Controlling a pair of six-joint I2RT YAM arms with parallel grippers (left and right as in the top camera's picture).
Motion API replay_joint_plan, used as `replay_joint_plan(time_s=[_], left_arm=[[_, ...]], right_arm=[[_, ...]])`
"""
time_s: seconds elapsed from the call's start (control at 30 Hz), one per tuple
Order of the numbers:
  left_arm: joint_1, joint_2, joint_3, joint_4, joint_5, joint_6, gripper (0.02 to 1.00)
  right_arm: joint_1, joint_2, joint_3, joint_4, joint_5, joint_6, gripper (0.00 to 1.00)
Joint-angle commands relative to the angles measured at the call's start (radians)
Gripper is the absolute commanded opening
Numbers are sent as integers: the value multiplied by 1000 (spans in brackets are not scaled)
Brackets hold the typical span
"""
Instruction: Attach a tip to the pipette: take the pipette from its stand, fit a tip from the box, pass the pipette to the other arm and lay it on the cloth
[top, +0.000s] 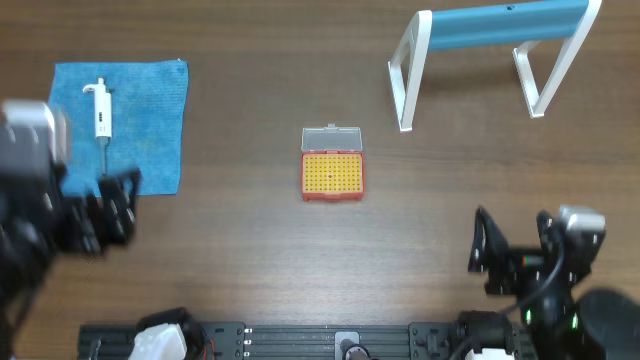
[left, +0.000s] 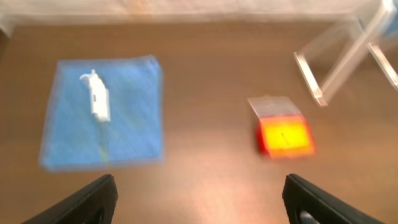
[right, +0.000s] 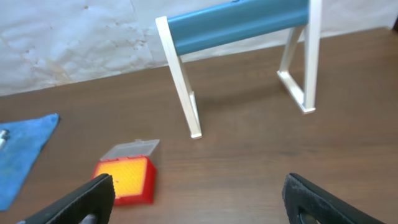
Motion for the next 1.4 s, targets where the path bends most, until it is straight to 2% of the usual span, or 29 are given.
replay_joint_plan(time_s=[0.03, 0.07, 0.17, 0.3, 0.33, 0.4, 0.47, 0.57, 0.6, 0.83, 0.93, 1.0, 1.07, 1.2, 1.23, 1.3, 1.4], left_arm=[[0, -328, -365, 13, 99, -117, 858], [0, -404, -433, 28, 99, -154, 858], [1, -534, -556, 121, 100, -255, 858], [1, -568, -662, 179, 103, -562, 858], [1, -568, -677, 179, 138, -652, 858], [1, -568, -679, 182, 188, -651, 858], [1, -568, -679, 192, 193, -628, 858], [1, -568, -679, 220, 160, -475, 858], [1, -568, -679, 219, 132, -467, 858], [1, -568, -679, 219, 131, -467, 858], [-76, -595, -706, 257, 13, -437, 858], [-179, -710, -862, 506, -93, -437, 858], [-214, -847, -1102, 828, -184, -437, 858], [-216, -1002, -1675, 1736, -170, -437, 858], [-217, -1005, -1748, 1849, -171, -437, 858], [-228, -1019, -1846, 1913, -179, -437, 858], [-257, -1068, -1925, 1842, -209, -437, 860]], right_arm=[[-4, -141, 6, -95, 215, -174, 875], [-4, -162, 4, -98, 244, -211, 875], [-4, -173, -35, -92, 243, -284, 875], [-4, -173, -164, -114, 243, -279, 875], [-4, -173, -164, -112, 243, -279, 875], [-4, -173, -164, -112, 243, -280, 875], [-4, -173, -164, -114, 243, -280, 875], [-4, -173, -164, -114, 242, -280, 875], [-4, -173, -164, -114, 242, -280, 875], [-4, -173, -164, -113, 242, -280, 875], [-4, -173, -164, -113, 242, -280, 875], [-4, -173, -164, -114, 242, -280, 875], [-4, -173, -164, -114, 242, -280, 875], [-4, -173, -164, -114, 242, -280, 875], [-4, -173, -164, -114, 242, -280, 875], [-4, -173, -164, -114, 242, -280, 875], [-4, -173, -164, -113, 242, -280, 879]])
